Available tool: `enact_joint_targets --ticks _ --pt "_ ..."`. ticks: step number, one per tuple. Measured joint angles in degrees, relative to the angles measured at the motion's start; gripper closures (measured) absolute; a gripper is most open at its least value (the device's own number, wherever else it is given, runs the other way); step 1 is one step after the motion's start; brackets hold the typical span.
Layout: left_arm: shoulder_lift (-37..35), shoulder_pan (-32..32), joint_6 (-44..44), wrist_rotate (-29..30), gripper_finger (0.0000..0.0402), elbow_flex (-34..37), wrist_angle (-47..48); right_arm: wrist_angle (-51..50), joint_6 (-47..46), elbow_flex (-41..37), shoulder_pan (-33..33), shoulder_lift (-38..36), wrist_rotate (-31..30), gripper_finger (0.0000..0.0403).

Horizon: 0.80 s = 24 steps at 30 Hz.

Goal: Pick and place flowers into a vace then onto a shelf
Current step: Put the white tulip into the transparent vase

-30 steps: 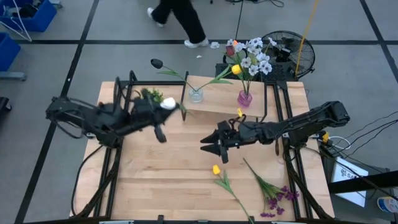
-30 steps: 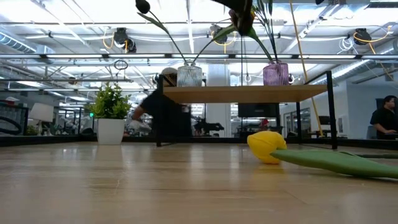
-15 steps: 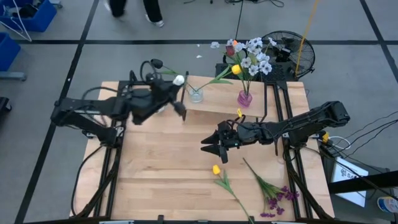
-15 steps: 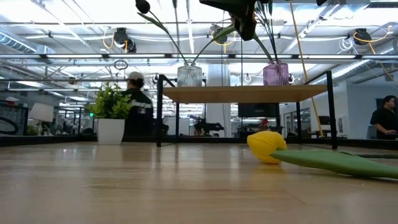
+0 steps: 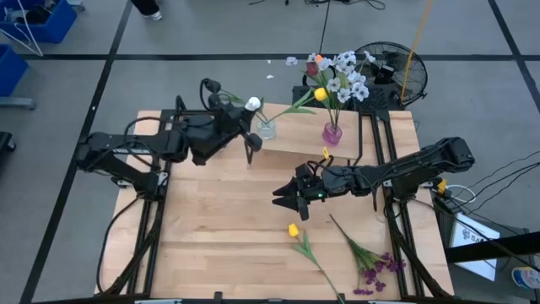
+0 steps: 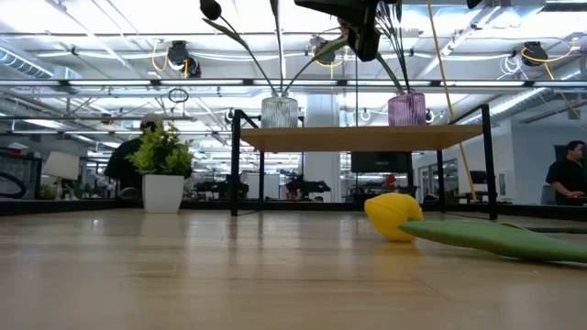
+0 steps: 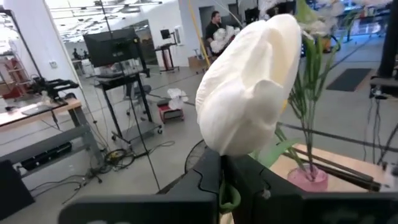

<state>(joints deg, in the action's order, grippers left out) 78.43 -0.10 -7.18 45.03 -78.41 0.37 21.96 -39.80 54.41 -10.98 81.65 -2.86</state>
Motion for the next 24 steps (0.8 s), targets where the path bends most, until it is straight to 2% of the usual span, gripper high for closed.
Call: enact_joint_targets --ticks 4,12,18,24 --pt "0.5 -1.0 1.9 0.0 0.0396 0.0 1.5 0.0 0.1 0.0 0.0 0.0 0.0 0.0232" --pt "2.0 -2.9 7.3 -0.4 0.0374 0.0 7.0 0.0 0.1 0.0 0.0 0.0 0.0 0.0233" --pt "2.9 -5.7 12.6 -3.7 0.0372 0.0 11.8 0.0 0.2 0.0 0.0 0.0 0.0 0.0234" --pt "3.1 -9.1 19.8 -13.2 0.0358 0.0 17.1 0.0 0.0 0.0 0.0 0.0 0.0 0.0234"
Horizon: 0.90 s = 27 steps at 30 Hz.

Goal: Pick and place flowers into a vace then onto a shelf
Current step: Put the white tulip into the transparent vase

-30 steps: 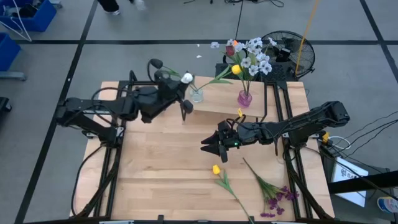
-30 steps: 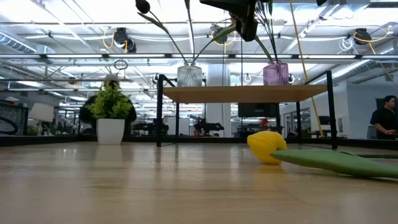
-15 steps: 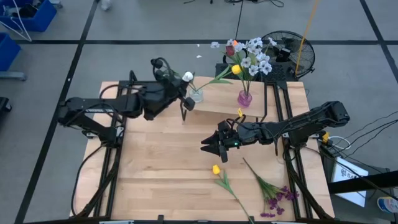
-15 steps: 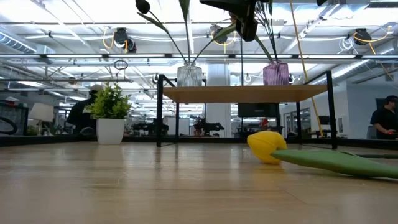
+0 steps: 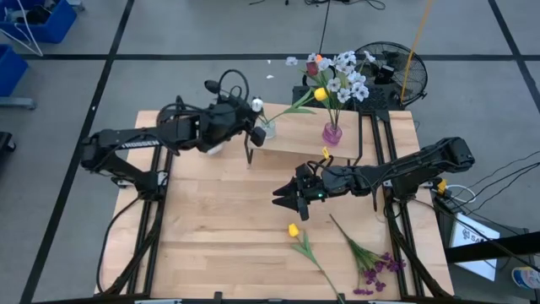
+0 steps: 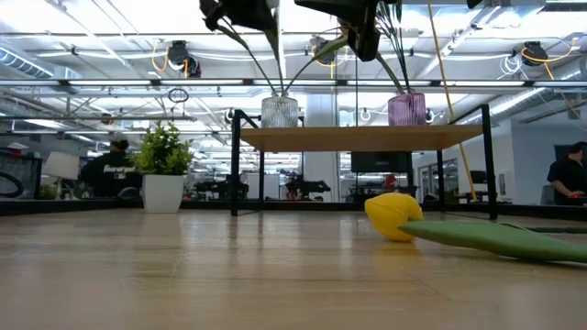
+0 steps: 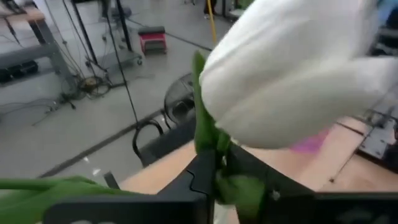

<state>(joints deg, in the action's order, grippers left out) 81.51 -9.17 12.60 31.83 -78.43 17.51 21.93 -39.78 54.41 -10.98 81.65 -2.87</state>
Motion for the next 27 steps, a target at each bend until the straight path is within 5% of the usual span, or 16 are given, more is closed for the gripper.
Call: enact_joint_targets --ticks 13,20,27 --pt "-0.1 -0.8 4.3 -2.3 0.0228 0.0 3.0 0.6 0.4 0.0 0.0 -0.3 0.0 0.0234" --pt "-0.5 1.8 11.1 -3.4 0.0211 0.0 15.3 5.1 7.5 0.0 0.5 -3.5 -0.1 0.0234" --pt "-0.5 5.5 14.9 -3.3 0.0211 0.0 18.0 4.7 10.5 0.0 0.5 -5.8 -0.1 0.0234"
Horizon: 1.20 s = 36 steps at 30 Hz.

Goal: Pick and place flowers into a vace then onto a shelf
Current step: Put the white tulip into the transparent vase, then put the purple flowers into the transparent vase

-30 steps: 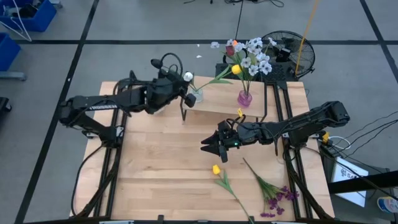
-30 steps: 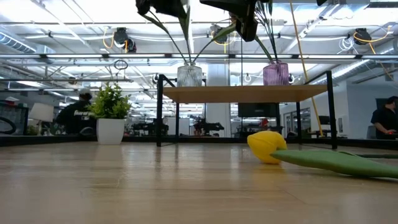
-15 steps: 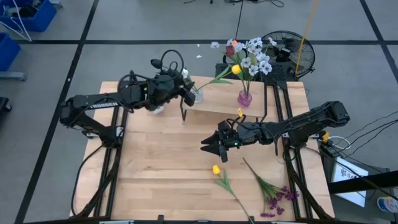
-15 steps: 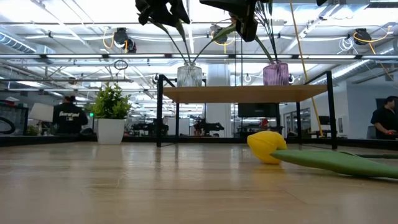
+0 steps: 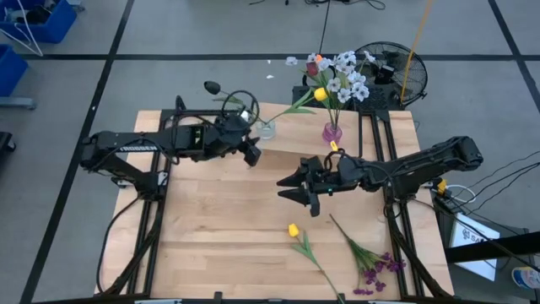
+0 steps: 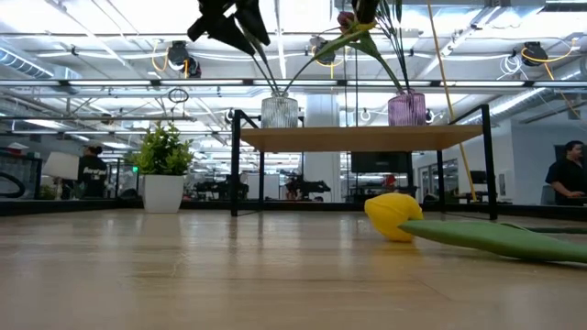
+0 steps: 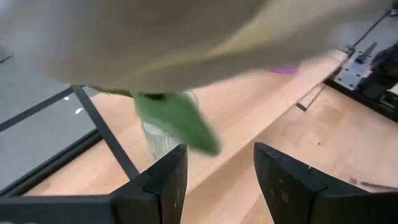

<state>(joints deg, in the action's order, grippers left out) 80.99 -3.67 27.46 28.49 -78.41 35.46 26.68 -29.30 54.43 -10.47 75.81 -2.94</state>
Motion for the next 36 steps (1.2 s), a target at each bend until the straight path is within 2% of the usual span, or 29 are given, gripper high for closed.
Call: enact_joint_targets --ticks 5,11,18,24,30,33,36 --pt "-1.2 2.0 -0.1 3.3 0.0211 0.1 -0.1 -0.2 0.0 0.0 0.0 0.0 0.0 0.0234" --pt "-5.9 3.6 -1.0 9.4 0.0211 0.0 -1.2 -0.4 0.0 0.0 0.0 0.0 0.0 0.0234" --pt "-12.8 4.6 -5.9 11.1 0.0211 0.0 -2.7 -0.6 0.0 0.0 0.0 0.0 0.0 0.0234" --pt "-18.3 6.1 -6.0 11.4 0.0211 0.0 -2.8 -1.1 0.1 0.0 -0.1 -0.1 0.2 0.0234" --pt "-22.6 8.8 -6.0 2.4 0.0211 0.0 -2.8 -13.4 -0.2 0.5 -3.0 -4.3 3.1 0.0234" --pt "-23.7 10.9 -9.6 -5.8 0.0211 0.0 -3.3 -20.3 -3.8 1.4 -6.2 -5.2 3.1 0.0234" --pt "-23.6 13.8 -16.2 -14.2 0.0211 0.0 -7.6 -26.1 -7.0 3.2 -10.0 -5.1 3.1 0.0234"
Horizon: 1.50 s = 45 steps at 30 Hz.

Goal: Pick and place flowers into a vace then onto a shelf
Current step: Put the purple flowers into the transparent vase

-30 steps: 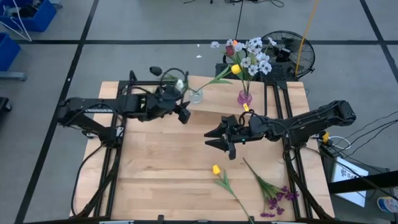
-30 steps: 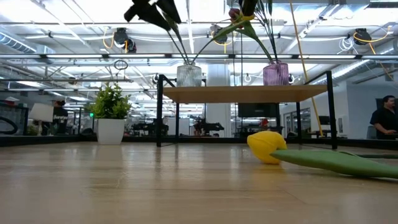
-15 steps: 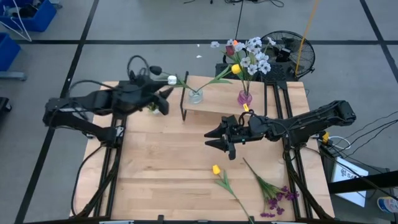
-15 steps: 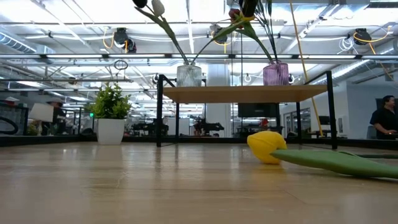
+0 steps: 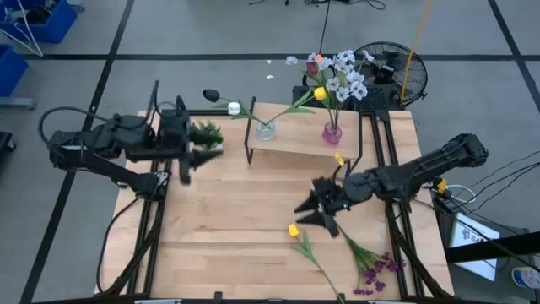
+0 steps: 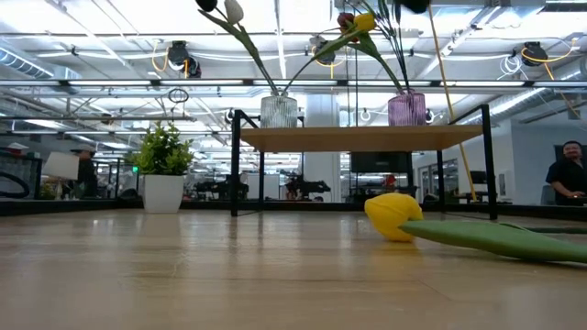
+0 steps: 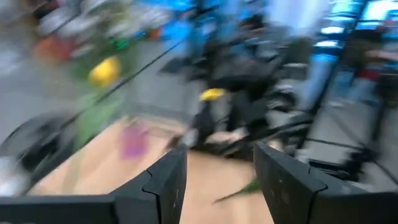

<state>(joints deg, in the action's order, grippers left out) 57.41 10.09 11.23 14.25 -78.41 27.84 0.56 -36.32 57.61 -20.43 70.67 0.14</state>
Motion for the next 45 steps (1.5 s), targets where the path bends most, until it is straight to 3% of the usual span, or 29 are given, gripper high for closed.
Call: enact_joint_targets --ticks 3,8,12,17,24,30,37,45 --pt "1.5 3.3 -6.9 -3.5 0.0211 0.0 -7.2 -6.5 -5.9 0.4 -3.1 1.6 0.1 0.0234" --pt "5.4 8.5 -15.0 -4.5 0.0211 0.0 -11.9 -23.2 -20.8 0.3 -9.0 3.9 1.6 0.0234" --pt "7.8 10.3 -15.2 -1.4 0.0211 0.0 -11.8 -41.3 -35.7 0.0 -14.1 4.4 3.8 0.0234" --pt "10.2 10.5 -13.8 -0.7 0.0211 0.0 -11.3 -52.2 -46.0 -3.0 -18.3 4.2 1.4 0.0234" --pt "10.9 10.7 -11.5 -0.7 0.0211 0.0 -11.4 -36.0 -54.8 -15.0 -19.7 4.5 1.1 0.0234" --pt "10.9 10.7 -8.1 -0.7 0.0211 0.0 -11.6 -33.8 -56.2 -21.9 -19.6 4.5 1.4 0.0234" --pt "10.9 10.7 -7.4 -0.7 0.0211 0.0 -11.6 -26.5 -55.9 -23.9 -20.2 4.4 1.4 0.0234" --pt "10.9 10.6 -7.2 4.4 0.0211 0.0 -11.7 -27.6 -55.3 -23.7 -22.2 4.4 -0.5 0.0236"
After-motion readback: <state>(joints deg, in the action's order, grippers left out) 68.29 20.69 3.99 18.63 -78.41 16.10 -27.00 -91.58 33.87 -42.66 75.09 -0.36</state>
